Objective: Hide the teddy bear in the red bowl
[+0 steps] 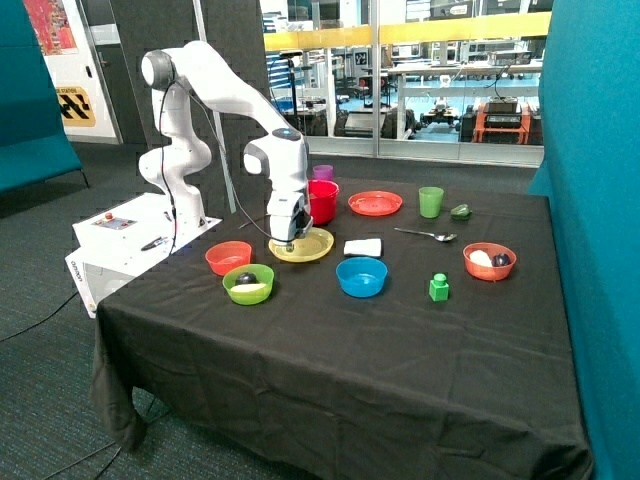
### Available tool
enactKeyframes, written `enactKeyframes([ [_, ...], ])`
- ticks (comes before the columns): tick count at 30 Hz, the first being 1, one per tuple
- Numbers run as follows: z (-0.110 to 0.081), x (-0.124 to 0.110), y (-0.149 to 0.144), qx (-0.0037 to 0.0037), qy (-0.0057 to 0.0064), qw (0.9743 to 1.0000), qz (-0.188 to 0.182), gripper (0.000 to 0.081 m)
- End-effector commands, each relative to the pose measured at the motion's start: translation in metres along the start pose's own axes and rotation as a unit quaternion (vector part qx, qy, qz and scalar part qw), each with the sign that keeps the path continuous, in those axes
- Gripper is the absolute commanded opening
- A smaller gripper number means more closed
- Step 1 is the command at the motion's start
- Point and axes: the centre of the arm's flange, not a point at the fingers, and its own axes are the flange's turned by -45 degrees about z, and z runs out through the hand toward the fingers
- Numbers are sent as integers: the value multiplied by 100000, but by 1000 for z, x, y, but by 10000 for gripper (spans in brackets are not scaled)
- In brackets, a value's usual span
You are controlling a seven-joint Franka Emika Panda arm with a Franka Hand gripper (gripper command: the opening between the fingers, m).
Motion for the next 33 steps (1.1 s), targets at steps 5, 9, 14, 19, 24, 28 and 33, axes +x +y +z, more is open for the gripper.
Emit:
enactKeyframes([
  [5,14,-2,8,-26,212,99999,354,552],
  [9,16,-2,12,-26,213,99998,527,551],
  [14,23,-6,11,-26,213,99999,501,530],
  [19,35,-11,8,-25,213,99998,672,470],
  [24,37,-10,6,-25,213,99998,630,450],
  [28,37,-8,8,-25,213,99997,792,436],
  [33,38,-7,10,-25,213,99996,838,407],
])
